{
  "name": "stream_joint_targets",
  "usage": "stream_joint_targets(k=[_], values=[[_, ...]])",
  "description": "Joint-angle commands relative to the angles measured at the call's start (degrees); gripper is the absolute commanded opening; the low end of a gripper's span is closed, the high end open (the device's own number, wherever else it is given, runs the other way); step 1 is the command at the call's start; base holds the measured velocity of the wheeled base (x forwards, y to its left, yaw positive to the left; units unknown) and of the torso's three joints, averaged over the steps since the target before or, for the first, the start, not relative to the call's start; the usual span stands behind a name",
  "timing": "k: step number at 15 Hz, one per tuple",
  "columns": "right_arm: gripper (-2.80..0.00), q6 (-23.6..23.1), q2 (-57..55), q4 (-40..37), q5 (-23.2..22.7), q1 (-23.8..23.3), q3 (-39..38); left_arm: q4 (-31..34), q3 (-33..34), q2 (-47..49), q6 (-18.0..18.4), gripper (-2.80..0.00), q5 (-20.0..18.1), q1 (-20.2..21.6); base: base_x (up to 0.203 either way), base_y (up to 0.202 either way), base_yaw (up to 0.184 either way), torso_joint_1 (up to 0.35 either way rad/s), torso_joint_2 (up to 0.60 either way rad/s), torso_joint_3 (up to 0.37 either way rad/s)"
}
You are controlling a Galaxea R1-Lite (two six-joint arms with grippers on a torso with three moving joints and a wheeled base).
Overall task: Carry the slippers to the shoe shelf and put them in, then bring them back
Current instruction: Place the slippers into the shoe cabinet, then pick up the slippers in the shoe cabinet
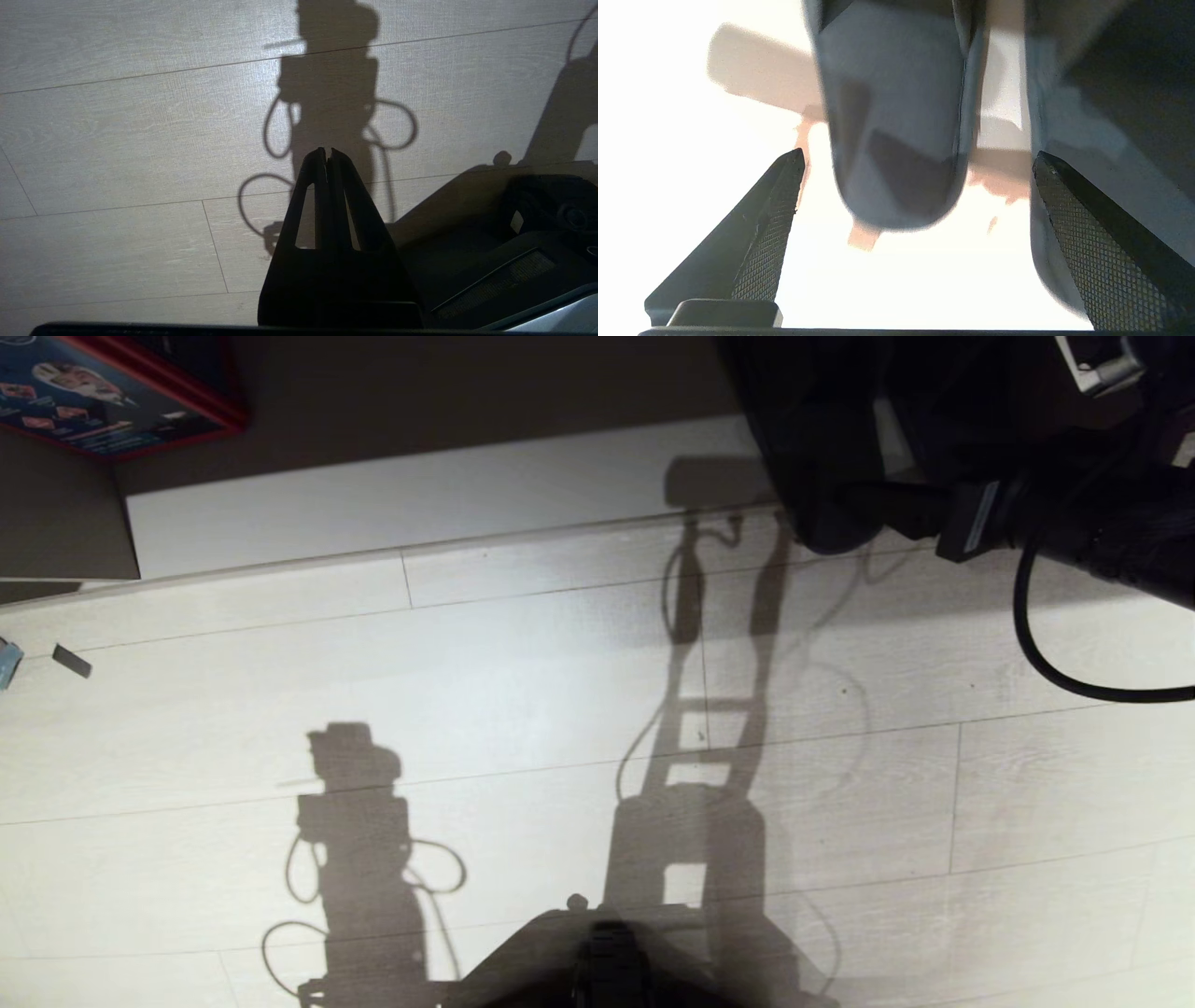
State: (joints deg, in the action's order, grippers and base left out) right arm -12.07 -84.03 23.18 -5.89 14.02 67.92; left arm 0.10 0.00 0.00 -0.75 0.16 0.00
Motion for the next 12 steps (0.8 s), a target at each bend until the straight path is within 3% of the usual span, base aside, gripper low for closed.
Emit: stream_joint_targets(k=[1, 2, 3, 9, 12], values=[[0.0, 0.2, 6.13, 0.12, -0.15, 0.38, -3.66, -0.01, 0.0, 0.0, -0.04, -2.8, 0.02, 0.0, 0.0, 0.0, 0.0, 0.0, 0.0, 0.0], [0.0, 0.94, 8.48, 0.12, -0.24, 0.87, -5.85, -0.01, 0.0, 0.0, -0.04, -2.8, 0.02, 0.0, 0.0, 0.0, 0.0, 0.0, 0.0, 0.0], [-2.8, 1.52, 10.72, 0.12, -0.37, 1.23, -7.98, -0.01, 0.0, 0.0, -0.04, -2.8, 0.02, 0.0, 0.0, 0.0, 0.0, 0.0, 0.0, 0.0], [-2.8, 1.79, 25.74, -0.41, -0.16, 2.24, -22.09, -0.01, 0.0, 0.0, -0.04, -2.8, 0.02, 0.0, 0.0, 0.0, 0.0, 0.0, 0.0, 0.0], [-2.8, 2.38, 37.56, -0.5, 0.02, -1.53, -29.36, -0.01, 0.0, 0.0, -0.04, -2.8, 0.02, 0.0, 0.0, 0.0, 0.0, 0.0, 0.0, 0.0]])
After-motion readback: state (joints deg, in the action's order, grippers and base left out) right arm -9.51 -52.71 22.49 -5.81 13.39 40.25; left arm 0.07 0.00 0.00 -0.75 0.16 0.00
